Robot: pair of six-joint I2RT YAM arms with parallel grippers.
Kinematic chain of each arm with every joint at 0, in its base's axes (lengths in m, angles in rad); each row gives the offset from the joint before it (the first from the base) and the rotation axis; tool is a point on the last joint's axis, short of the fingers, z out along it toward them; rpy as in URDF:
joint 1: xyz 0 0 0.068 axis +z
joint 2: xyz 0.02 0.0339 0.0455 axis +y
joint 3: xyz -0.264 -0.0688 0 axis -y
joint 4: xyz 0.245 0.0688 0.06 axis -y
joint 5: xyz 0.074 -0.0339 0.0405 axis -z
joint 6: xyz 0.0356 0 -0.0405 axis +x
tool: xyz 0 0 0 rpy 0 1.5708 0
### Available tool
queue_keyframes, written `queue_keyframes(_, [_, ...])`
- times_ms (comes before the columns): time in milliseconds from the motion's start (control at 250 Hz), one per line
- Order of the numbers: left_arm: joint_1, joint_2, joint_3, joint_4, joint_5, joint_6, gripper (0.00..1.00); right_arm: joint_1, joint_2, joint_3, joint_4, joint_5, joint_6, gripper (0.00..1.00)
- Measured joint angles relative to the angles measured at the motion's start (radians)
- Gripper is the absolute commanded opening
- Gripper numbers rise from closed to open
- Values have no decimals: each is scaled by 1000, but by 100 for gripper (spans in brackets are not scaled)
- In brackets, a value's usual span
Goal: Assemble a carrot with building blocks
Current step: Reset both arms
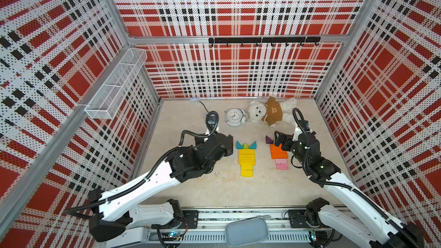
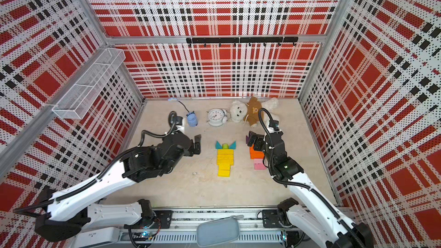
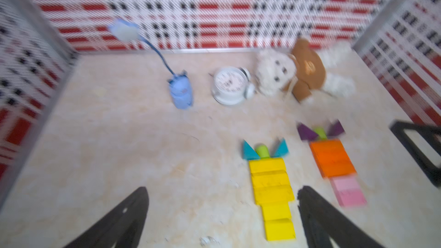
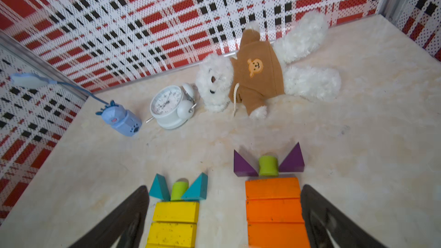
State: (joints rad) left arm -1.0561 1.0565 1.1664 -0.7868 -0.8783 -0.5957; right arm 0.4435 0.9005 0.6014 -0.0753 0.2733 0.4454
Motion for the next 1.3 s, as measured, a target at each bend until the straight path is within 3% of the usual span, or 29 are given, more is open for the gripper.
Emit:
queue_keyframes(112, [98,-171,-300,231,-85,170,99,-1,50,-89,130,46,-75,100])
queue_keyframes(292, [496,-357,-751,646,63,364,99,-69,104,-203,340,62,-286,100])
queue_keyframes(416, [689,-389,-918,879,156,476,99,-192,177,-206,452,9,-357,100])
queue_keyframes(532, [810,-280,-964,1099,253,516,100,-243,252,-208,530,-30,-425,100])
queue_keyframes(753, [927,296,-988,1655,434,566,99,-309,412,-243,717,-90,-499,100])
queue_keyframes(869, [1002,523,-973,1864,552,562,100,-356,490,-272,797,-103,-505,100])
queue_keyframes(1073, [1031,520,-898,1883,648,560,100,-419,659,-292,1044,-130,-483,100])
queue_keyframes(1297, [1021,520,-817,1834,697,576,99,-421,690,-230,986,-126,-474,100])
